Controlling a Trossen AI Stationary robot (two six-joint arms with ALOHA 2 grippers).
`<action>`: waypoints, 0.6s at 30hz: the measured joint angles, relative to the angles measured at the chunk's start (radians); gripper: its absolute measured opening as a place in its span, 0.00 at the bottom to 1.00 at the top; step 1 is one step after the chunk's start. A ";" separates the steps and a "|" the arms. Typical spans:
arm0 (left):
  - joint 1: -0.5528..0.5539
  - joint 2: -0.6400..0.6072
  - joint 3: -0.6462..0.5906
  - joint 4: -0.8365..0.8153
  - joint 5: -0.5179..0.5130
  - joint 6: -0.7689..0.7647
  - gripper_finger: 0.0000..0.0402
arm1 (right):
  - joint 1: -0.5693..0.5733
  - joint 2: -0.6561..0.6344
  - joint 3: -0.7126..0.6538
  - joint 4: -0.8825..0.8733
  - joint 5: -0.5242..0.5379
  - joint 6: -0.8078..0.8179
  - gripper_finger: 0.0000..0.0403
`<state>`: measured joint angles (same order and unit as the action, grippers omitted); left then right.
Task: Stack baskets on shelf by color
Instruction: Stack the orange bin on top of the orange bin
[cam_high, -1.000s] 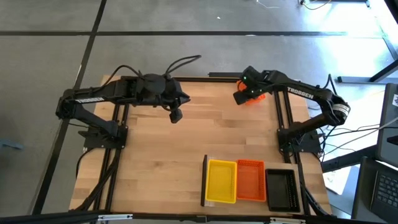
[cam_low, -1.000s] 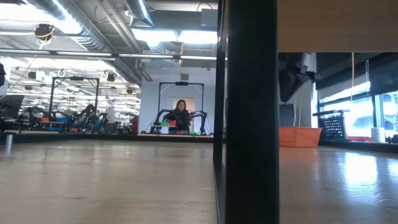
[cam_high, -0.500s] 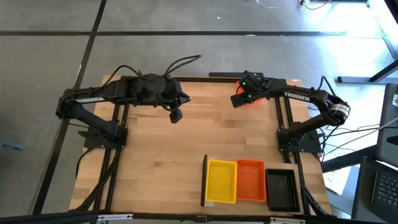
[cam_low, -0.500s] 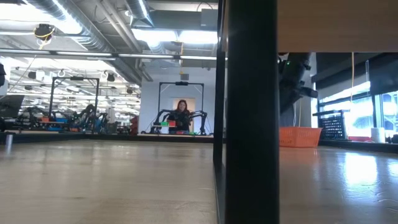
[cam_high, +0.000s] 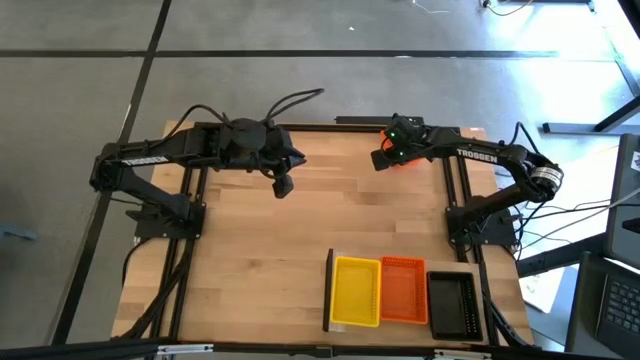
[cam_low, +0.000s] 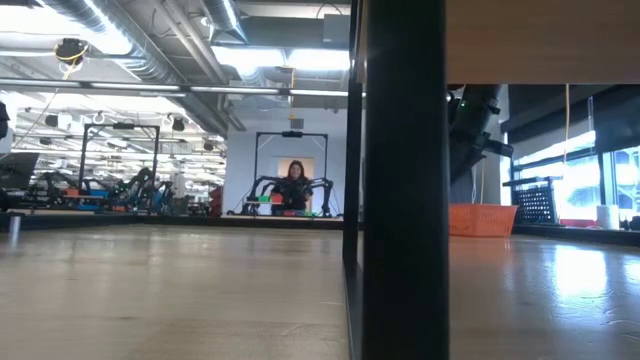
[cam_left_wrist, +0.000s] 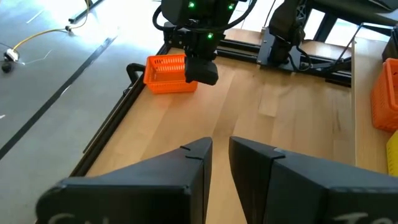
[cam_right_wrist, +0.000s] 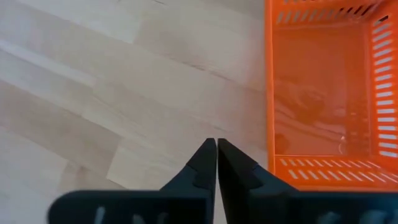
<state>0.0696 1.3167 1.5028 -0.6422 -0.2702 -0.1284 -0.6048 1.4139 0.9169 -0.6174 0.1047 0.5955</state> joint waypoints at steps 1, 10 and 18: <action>0.000 0.000 0.000 0.000 0.000 0.000 0.12 | 0.000 0.000 0.000 0.000 0.000 0.003 0.03; 0.000 0.000 0.000 0.000 0.002 0.000 0.12 | 0.000 0.000 0.000 0.004 0.042 -0.051 0.12; 0.000 0.000 0.000 0.000 0.002 0.000 0.12 | 0.000 0.002 0.000 -0.012 0.119 -0.024 0.29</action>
<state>0.0696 1.3163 1.5028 -0.6422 -0.2684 -0.1283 -0.6048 1.4158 0.9169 -0.6290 0.2233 0.5717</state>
